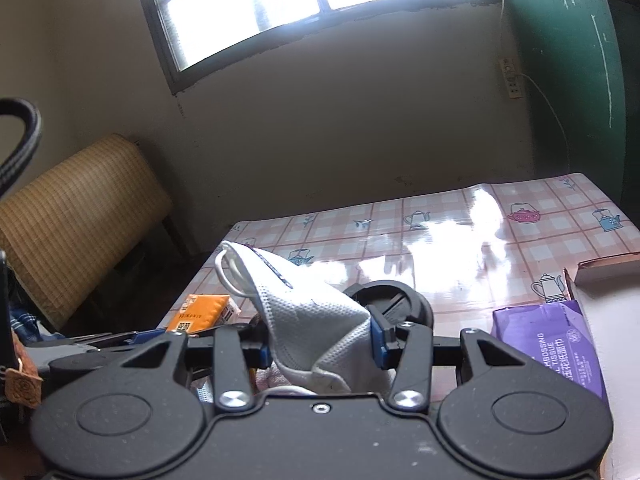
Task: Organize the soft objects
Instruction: 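Carry the tissue pack and face mask in both tools to the cardboard box, then open both tools to drop the tissue pack and mask into the box, then move both open tools back to the pile on the table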
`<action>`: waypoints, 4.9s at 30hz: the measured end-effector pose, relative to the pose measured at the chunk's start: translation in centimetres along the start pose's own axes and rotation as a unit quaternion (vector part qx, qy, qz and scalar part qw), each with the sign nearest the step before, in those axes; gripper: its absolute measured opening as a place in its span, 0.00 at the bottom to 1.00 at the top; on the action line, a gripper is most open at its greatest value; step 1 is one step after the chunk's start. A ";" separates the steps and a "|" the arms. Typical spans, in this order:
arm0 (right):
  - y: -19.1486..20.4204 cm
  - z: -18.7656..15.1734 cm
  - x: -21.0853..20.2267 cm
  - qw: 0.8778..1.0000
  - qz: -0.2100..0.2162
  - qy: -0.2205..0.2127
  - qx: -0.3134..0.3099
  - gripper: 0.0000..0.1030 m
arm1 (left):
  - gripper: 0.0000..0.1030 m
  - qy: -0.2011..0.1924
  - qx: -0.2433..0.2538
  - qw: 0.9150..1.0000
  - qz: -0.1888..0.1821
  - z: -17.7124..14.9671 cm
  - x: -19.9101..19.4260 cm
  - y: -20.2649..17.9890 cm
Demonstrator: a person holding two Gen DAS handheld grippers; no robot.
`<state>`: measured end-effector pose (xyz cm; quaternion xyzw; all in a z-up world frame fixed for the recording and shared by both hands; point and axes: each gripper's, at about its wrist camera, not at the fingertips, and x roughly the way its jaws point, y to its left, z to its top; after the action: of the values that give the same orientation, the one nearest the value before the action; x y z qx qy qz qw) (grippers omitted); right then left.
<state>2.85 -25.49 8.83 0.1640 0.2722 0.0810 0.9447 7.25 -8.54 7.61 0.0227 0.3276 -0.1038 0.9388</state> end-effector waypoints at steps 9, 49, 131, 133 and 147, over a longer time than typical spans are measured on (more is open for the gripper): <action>-1.0 0.0 -1.0 1.000 -0.013 -0.006 0.007 0.52 | 0.51 -0.001 0.010 1.000 -0.012 0.0 0.3 -1.6; -7.9 1.0 -5.3 0.994 -0.087 -0.038 0.054 0.52 | 0.51 0.001 0.074 0.993 -0.095 0.6 0.6 -9.5; -8.3 -1.2 -6.8 0.975 -0.219 0.021 0.020 0.89 | 0.92 0.038 0.068 0.993 -0.086 -3.2 -0.4 -11.5; -7.7 -1.3 -6.4 0.976 -0.215 0.023 0.017 0.89 | 0.92 0.038 0.064 0.994 -0.082 -3.3 -0.6 -11.0; -2.3 -3.2 -3.3 0.984 -0.168 0.049 -0.023 0.89 | 0.92 0.046 0.032 0.997 -0.047 -5.0 -1.4 -5.2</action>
<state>-1.54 -27.56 7.06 0.0901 0.3397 -0.0646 0.9340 2.05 -12.79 4.68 0.0422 0.3674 -0.1568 0.9158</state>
